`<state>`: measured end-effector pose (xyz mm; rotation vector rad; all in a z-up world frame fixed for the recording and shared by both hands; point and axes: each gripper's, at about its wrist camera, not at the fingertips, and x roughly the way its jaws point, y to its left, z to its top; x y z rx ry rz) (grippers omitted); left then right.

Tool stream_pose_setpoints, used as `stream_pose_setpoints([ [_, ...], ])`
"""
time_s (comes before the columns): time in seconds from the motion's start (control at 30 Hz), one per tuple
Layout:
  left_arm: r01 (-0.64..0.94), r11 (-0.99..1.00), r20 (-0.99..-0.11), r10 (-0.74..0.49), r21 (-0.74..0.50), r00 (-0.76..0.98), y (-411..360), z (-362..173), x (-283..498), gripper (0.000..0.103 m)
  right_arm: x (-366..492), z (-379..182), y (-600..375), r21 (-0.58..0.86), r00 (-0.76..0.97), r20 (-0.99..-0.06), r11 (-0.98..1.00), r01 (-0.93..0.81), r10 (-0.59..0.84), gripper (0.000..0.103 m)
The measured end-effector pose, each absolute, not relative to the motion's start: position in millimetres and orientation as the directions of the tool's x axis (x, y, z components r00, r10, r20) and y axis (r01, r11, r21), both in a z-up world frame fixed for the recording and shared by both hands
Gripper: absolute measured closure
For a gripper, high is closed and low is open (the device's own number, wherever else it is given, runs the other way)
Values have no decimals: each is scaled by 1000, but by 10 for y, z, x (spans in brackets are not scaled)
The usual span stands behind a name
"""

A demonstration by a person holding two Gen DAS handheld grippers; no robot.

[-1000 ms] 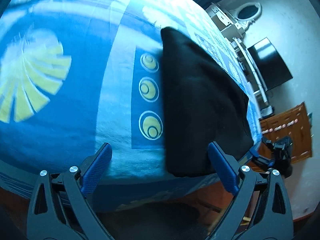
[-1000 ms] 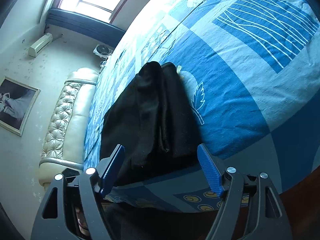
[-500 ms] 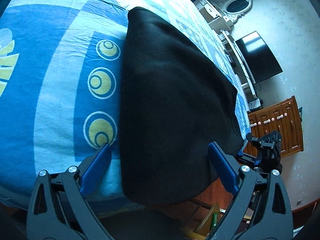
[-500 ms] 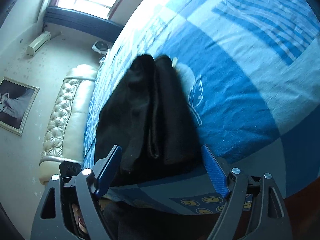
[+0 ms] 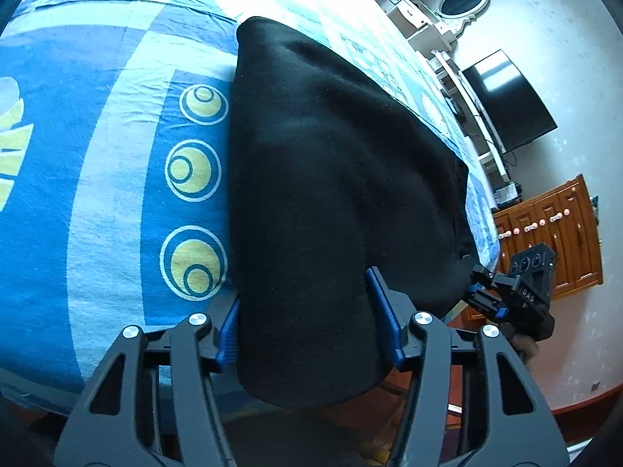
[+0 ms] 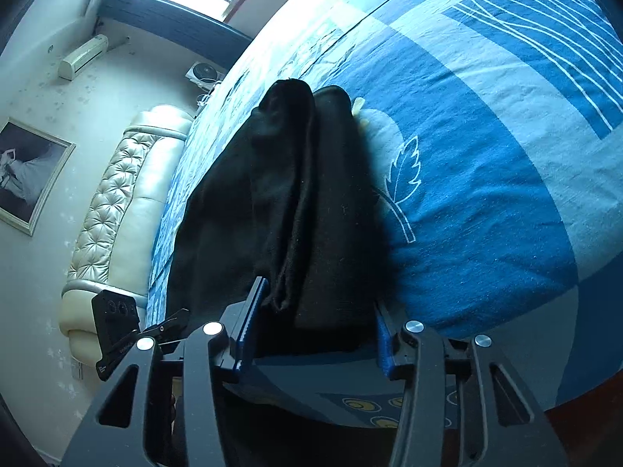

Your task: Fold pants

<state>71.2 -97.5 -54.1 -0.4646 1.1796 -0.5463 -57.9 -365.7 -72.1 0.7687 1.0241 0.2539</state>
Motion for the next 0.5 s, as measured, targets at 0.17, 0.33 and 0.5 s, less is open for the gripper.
stream_pose_setpoints([
  [0.17,166,799,-744,-600,-578,294,-987,-505,717,51,-597,-689,-3641,674,523,-674,723,148,521,56],
  [0.33,170,808,-750,-588,-565,304,-924,-467,710,53,-569,-656,-3536,669,519,-677,730,139,522,56],
  [0.5,161,816,-754,-575,-555,317,-754,-456,698,54,-506,-670,-3375,669,498,-679,734,116,540,56],
])
